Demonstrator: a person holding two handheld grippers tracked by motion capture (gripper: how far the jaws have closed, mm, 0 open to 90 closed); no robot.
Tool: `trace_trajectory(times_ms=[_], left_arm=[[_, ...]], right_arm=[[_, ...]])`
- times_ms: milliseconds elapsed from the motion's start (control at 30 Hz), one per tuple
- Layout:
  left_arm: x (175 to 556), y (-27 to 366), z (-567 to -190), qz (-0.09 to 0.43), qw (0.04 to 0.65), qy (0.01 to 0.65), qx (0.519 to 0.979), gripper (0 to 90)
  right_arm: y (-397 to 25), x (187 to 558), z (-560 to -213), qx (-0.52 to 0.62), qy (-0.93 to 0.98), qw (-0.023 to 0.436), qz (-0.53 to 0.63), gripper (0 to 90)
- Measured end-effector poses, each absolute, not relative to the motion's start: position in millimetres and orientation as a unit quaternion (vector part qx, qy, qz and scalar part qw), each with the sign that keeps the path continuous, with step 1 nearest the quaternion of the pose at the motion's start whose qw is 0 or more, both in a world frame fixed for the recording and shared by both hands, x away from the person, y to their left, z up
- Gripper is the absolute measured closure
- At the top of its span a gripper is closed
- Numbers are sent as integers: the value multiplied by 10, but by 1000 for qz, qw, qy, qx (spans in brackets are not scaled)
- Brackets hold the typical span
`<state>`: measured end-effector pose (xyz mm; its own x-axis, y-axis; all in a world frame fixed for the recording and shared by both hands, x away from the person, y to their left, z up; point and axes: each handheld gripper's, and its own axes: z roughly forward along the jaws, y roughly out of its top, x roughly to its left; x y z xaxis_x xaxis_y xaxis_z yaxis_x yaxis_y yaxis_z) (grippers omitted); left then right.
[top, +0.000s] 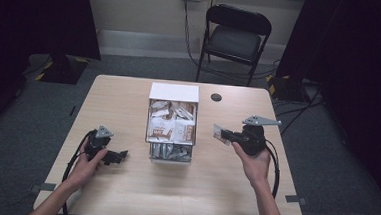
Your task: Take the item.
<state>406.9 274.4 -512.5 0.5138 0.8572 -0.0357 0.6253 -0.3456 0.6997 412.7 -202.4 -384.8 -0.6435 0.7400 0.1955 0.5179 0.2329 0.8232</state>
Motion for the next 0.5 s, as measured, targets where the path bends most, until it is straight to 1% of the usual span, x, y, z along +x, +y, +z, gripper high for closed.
trace_trajectory(times_ms=[333,500], left_arm=[[4069,2742,-5126,172,338,463,801,0],[4069,2744,-5125,172,337,462,802,0]], right_arm=[[-1979,4194,-4040,409,785,111,453,900],[-1949,4211,-4081,405,788,108,450,900]])
